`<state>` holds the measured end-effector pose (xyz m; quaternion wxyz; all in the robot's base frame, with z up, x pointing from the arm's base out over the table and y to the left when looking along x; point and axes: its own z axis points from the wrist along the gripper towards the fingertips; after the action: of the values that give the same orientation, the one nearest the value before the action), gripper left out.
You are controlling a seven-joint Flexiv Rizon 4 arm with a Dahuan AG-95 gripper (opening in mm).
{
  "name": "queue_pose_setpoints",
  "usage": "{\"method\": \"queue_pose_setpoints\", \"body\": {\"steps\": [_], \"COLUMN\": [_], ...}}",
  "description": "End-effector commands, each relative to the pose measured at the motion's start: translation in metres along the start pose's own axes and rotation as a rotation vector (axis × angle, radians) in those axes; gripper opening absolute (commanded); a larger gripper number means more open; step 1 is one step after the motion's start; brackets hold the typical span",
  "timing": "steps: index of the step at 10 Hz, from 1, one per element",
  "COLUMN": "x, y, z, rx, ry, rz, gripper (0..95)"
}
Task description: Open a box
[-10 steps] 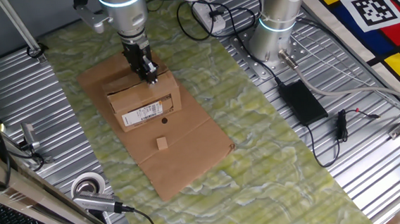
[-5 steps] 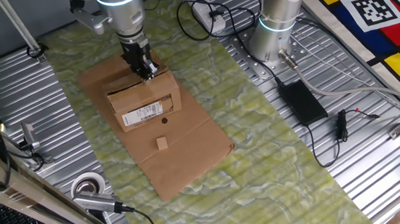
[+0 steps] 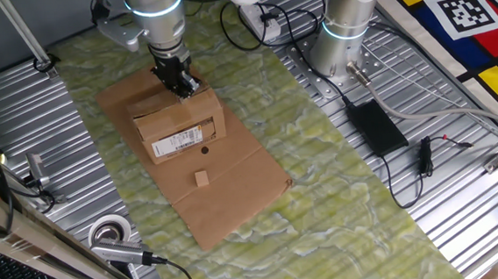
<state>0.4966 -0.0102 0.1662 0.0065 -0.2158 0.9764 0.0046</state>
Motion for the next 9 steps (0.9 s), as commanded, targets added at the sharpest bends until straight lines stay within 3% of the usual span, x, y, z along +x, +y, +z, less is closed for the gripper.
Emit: {"method": "queue_pose_setpoints", "body": {"steps": [1,3,9], "x": [-0.001,-0.002,-0.007], "y": [0.002,0.004,0.006], "z": [-0.008,-0.009,0.003], "rx": [-0.01,-0.004,0.013], "ry": [-0.007,-0.001,0.01], "rz": [0.004,-0.003,-0.035], "gripper": [0.0,0.0,0.0]}}
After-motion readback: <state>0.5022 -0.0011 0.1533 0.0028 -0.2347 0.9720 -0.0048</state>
